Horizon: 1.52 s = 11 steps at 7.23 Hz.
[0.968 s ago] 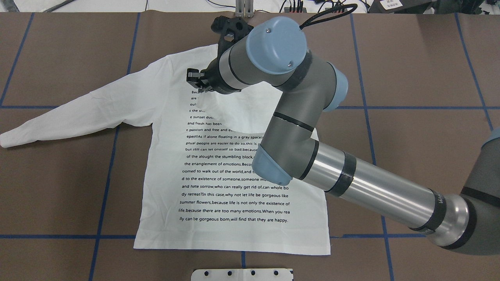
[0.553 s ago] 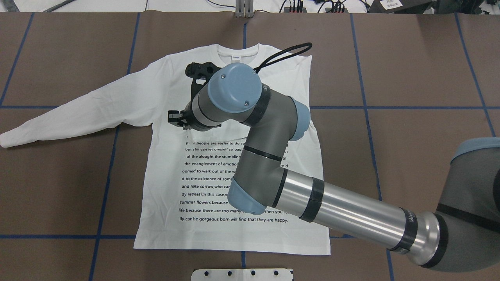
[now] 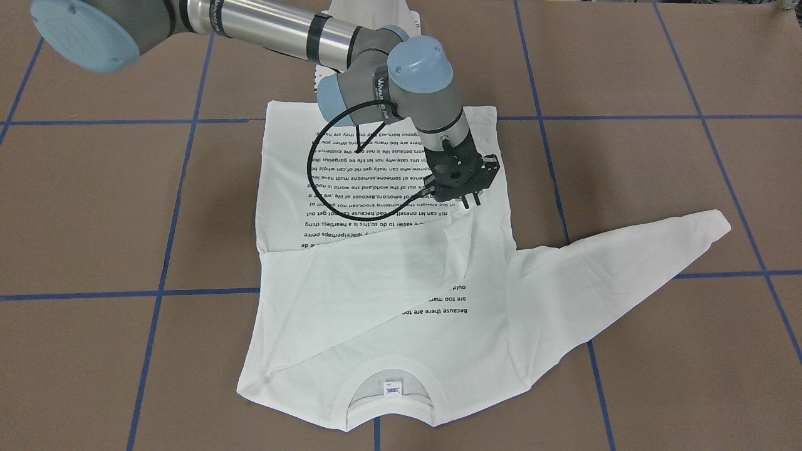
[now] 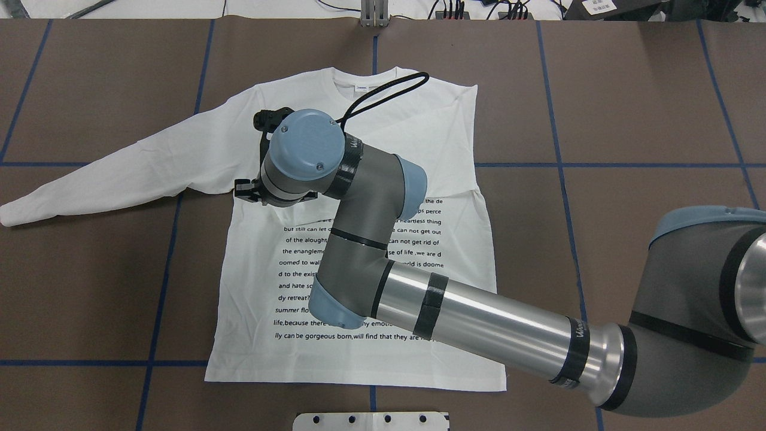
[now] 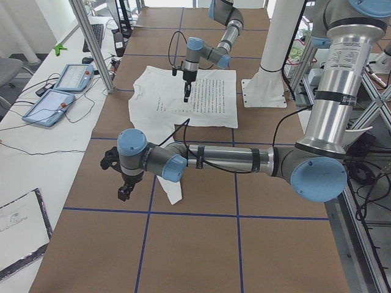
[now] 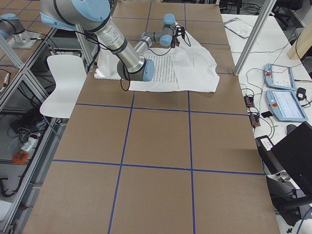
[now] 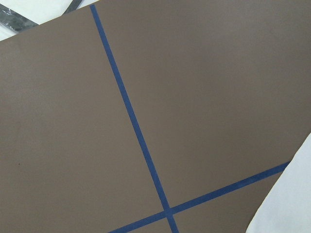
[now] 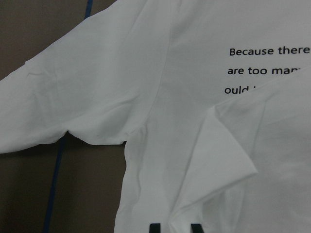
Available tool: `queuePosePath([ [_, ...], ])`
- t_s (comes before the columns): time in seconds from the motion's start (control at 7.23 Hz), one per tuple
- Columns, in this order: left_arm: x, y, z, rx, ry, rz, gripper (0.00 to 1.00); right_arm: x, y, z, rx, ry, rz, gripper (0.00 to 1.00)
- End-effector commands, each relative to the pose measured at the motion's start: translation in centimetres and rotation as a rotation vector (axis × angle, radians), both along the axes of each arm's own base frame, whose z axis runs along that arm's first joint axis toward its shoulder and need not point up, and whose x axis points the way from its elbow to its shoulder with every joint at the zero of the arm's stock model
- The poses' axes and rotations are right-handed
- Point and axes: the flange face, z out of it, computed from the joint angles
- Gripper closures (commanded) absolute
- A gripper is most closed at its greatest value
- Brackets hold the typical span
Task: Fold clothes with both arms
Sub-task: 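Lay the sleeve down near the collar and release it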
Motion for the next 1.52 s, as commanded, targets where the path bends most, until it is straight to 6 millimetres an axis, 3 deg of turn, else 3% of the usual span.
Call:
queuePosePath([
  [0.0,0.1,-0.9,-0.2,-0.001,-0.001,0.000,0.00,-1.6,1.2,-0.9,0.023,0.010,0.026,0.00],
  [0.28,0.2,-1.4,-1.0,-0.029,0.014,-0.047,0.00,-1.6,1.1,-0.8,0.007,0.013,0.034,0.00],
  [0.69,0.9,-1.5,0.5,-0.005,0.016,-0.041,0.00,-3.5,-0.6,2.8,0.010,0.101,0.093,0.01],
  [0.97,0.9,-1.5,0.5,-0.005,0.018,-0.045,0.00,-5.7,-1.8,3.7,0.005,0.162,0.116,0.04],
  [1.11,0.9,-1.5,0.4,-0.006,0.019,-0.048,0.00,-6.0,-2.1,2.8,0.006,0.158,0.120,0.05],
  [1.25,3.1,-1.6,-0.2,-0.031,0.038,-0.057,0.00,-5.5,-2.7,2.5,0.007,0.157,0.121,0.05],
  [1.38,7.2,-1.1,-0.4,-0.045,0.078,-0.079,0.01,-4.2,-4.1,1.7,-0.005,0.139,0.117,0.04],
])
